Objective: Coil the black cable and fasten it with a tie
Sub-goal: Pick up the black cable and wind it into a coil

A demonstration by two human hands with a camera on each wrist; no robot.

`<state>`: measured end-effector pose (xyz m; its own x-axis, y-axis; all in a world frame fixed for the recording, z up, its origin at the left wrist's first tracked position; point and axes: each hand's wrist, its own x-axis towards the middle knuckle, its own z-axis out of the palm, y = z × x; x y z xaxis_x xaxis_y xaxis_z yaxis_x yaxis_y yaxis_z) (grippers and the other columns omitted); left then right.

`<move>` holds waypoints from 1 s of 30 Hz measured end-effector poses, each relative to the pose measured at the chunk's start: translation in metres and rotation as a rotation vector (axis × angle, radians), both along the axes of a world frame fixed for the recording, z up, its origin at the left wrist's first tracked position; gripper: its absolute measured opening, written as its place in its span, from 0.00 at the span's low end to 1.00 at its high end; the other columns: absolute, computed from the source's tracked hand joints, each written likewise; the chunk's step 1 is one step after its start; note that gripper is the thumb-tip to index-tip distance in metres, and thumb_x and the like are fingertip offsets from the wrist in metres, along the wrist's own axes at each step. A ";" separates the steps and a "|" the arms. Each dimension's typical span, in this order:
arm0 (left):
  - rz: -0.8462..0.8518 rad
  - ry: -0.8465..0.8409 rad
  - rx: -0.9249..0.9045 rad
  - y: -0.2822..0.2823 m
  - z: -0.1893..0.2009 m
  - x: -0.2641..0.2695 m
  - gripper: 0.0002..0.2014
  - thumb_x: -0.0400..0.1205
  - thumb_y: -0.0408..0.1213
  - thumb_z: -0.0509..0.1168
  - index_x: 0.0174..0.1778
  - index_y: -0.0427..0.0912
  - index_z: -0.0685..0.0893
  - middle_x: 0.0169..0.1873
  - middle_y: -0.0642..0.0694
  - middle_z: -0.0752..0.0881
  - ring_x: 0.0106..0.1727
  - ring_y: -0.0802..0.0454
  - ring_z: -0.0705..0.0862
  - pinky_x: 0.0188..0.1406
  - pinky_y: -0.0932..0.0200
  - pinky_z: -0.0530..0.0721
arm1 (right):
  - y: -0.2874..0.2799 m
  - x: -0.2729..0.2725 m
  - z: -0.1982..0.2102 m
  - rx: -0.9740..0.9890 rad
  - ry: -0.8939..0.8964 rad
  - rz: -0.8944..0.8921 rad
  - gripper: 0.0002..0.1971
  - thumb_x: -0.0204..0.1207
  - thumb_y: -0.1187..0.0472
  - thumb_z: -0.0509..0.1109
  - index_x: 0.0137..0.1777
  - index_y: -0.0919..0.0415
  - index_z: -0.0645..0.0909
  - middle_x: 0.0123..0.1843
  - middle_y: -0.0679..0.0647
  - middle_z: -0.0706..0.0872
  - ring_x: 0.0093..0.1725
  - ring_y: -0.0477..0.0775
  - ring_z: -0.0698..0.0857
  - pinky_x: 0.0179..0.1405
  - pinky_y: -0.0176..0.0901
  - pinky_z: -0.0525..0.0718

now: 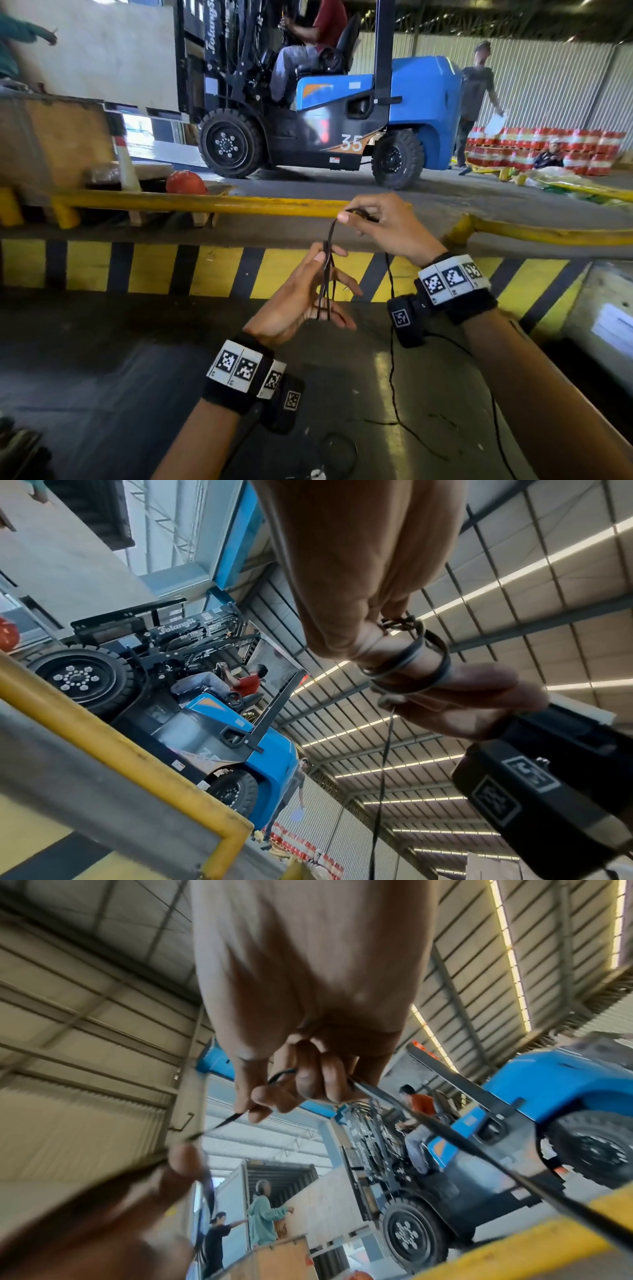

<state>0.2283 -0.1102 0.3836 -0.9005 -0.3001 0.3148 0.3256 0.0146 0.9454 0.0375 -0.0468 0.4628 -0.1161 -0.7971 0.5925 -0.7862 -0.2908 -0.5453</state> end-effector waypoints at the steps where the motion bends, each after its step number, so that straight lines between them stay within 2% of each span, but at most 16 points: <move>1: -0.013 0.003 0.009 0.000 -0.001 0.001 0.18 0.91 0.52 0.45 0.70 0.48 0.69 0.52 0.32 0.88 0.32 0.34 0.90 0.30 0.53 0.90 | -0.002 -0.001 -0.007 0.008 -0.019 0.011 0.09 0.81 0.54 0.74 0.48 0.59 0.90 0.42 0.51 0.91 0.40 0.41 0.87 0.46 0.36 0.83; 2: -0.027 0.011 0.018 0.000 -0.001 0.002 0.18 0.91 0.52 0.44 0.70 0.48 0.69 0.52 0.32 0.88 0.32 0.35 0.90 0.30 0.53 0.90 | -0.005 -0.002 -0.014 0.026 -0.039 0.014 0.10 0.82 0.54 0.73 0.48 0.61 0.90 0.42 0.54 0.91 0.40 0.40 0.86 0.45 0.34 0.81; 4: -0.048 0.039 0.027 0.000 0.000 0.002 0.18 0.91 0.51 0.43 0.70 0.48 0.69 0.51 0.32 0.88 0.31 0.35 0.90 0.29 0.55 0.90 | -0.011 -0.005 -0.039 0.090 -0.119 0.012 0.15 0.83 0.52 0.70 0.49 0.66 0.88 0.36 0.55 0.87 0.34 0.41 0.83 0.37 0.36 0.77; 6: -0.040 0.064 0.018 -0.002 0.004 0.000 0.17 0.92 0.51 0.43 0.68 0.49 0.71 0.51 0.32 0.87 0.32 0.35 0.91 0.29 0.54 0.89 | -0.013 -0.002 -0.069 0.168 -0.252 0.070 0.22 0.83 0.47 0.68 0.48 0.71 0.84 0.31 0.56 0.80 0.30 0.51 0.79 0.31 0.40 0.73; 7: -0.025 0.080 0.010 -0.004 0.006 -0.002 0.17 0.92 0.51 0.43 0.68 0.50 0.71 0.52 0.32 0.87 0.33 0.35 0.91 0.30 0.53 0.90 | -0.013 0.001 -0.086 0.203 -0.344 0.131 0.22 0.85 0.49 0.65 0.47 0.72 0.82 0.31 0.58 0.78 0.27 0.52 0.78 0.28 0.39 0.73; 9: 0.028 0.118 -0.020 -0.010 0.011 -0.007 0.18 0.92 0.50 0.43 0.71 0.50 0.69 0.52 0.34 0.87 0.35 0.36 0.91 0.35 0.48 0.90 | -0.007 0.016 -0.113 0.284 -0.453 0.215 0.13 0.90 0.63 0.57 0.49 0.71 0.78 0.32 0.57 0.74 0.24 0.38 0.78 0.26 0.29 0.74; 10: 0.067 0.138 -0.034 -0.015 0.014 -0.010 0.18 0.92 0.50 0.42 0.73 0.48 0.67 0.52 0.35 0.88 0.36 0.36 0.92 0.37 0.46 0.90 | -0.004 0.024 -0.126 0.335 -0.448 0.218 0.14 0.91 0.65 0.54 0.50 0.70 0.79 0.32 0.55 0.74 0.23 0.36 0.77 0.25 0.27 0.73; 14: 0.288 0.155 -0.093 -0.039 0.026 -0.019 0.19 0.93 0.49 0.42 0.75 0.45 0.65 0.54 0.35 0.87 0.44 0.30 0.92 0.48 0.46 0.92 | 0.013 0.048 -0.161 0.431 -0.401 0.308 0.20 0.91 0.54 0.52 0.44 0.56 0.82 0.30 0.51 0.74 0.22 0.43 0.71 0.21 0.34 0.69; 16: 0.414 0.086 -0.177 -0.054 0.028 -0.024 0.18 0.93 0.48 0.42 0.73 0.45 0.67 0.52 0.35 0.86 0.40 0.34 0.92 0.44 0.48 0.90 | 0.026 0.053 -0.149 0.434 -0.408 0.307 0.22 0.91 0.51 0.53 0.40 0.55 0.81 0.28 0.53 0.74 0.22 0.46 0.70 0.22 0.36 0.69; 18: 0.462 0.014 -0.258 -0.066 0.023 -0.028 0.16 0.93 0.47 0.42 0.70 0.48 0.68 0.52 0.32 0.84 0.35 0.37 0.91 0.39 0.50 0.89 | 0.042 0.056 -0.119 0.424 -0.383 0.291 0.22 0.90 0.49 0.54 0.39 0.56 0.82 0.28 0.51 0.75 0.22 0.47 0.71 0.22 0.36 0.71; 21: 0.457 -0.109 -0.418 -0.072 0.007 -0.028 0.13 0.92 0.49 0.44 0.67 0.54 0.69 0.51 0.34 0.86 0.32 0.39 0.91 0.35 0.52 0.88 | 0.060 0.052 -0.061 0.342 -0.150 0.214 0.17 0.88 0.49 0.58 0.44 0.54 0.84 0.29 0.47 0.78 0.24 0.43 0.74 0.24 0.32 0.72; 23: 0.354 -0.134 -0.439 -0.062 -0.005 -0.027 0.14 0.92 0.51 0.44 0.67 0.56 0.70 0.52 0.35 0.86 0.31 0.37 0.91 0.35 0.50 0.87 | 0.062 0.043 -0.025 0.267 -0.018 0.162 0.13 0.88 0.53 0.62 0.45 0.53 0.85 0.29 0.47 0.79 0.23 0.39 0.75 0.24 0.29 0.73; 24: 0.277 -0.119 -0.396 -0.053 -0.009 -0.026 0.14 0.91 0.52 0.44 0.67 0.57 0.70 0.52 0.36 0.86 0.31 0.35 0.91 0.35 0.48 0.86 | 0.061 0.038 -0.009 0.230 0.020 0.145 0.13 0.88 0.55 0.63 0.45 0.54 0.85 0.29 0.48 0.79 0.23 0.39 0.75 0.24 0.29 0.72; 26: 0.145 -0.085 -0.299 -0.035 -0.012 -0.024 0.15 0.90 0.55 0.44 0.66 0.57 0.72 0.50 0.39 0.87 0.30 0.35 0.90 0.31 0.51 0.86 | 0.050 0.026 0.014 0.167 0.084 0.081 0.13 0.88 0.55 0.64 0.47 0.58 0.86 0.30 0.47 0.79 0.25 0.39 0.75 0.27 0.30 0.72; 28: 0.044 -0.041 -0.240 -0.017 -0.009 -0.020 0.19 0.88 0.56 0.44 0.68 0.53 0.71 0.50 0.39 0.88 0.30 0.37 0.89 0.30 0.54 0.88 | 0.034 0.016 0.025 0.146 0.121 0.025 0.14 0.88 0.54 0.65 0.48 0.62 0.87 0.32 0.49 0.79 0.26 0.37 0.75 0.29 0.27 0.71; 30: -0.020 0.013 -0.211 -0.004 -0.002 -0.014 0.23 0.88 0.55 0.43 0.72 0.47 0.67 0.52 0.35 0.88 0.30 0.39 0.89 0.32 0.52 0.87 | 0.016 0.012 0.022 0.134 0.086 0.039 0.14 0.87 0.55 0.66 0.46 0.63 0.85 0.31 0.48 0.78 0.24 0.36 0.75 0.29 0.26 0.70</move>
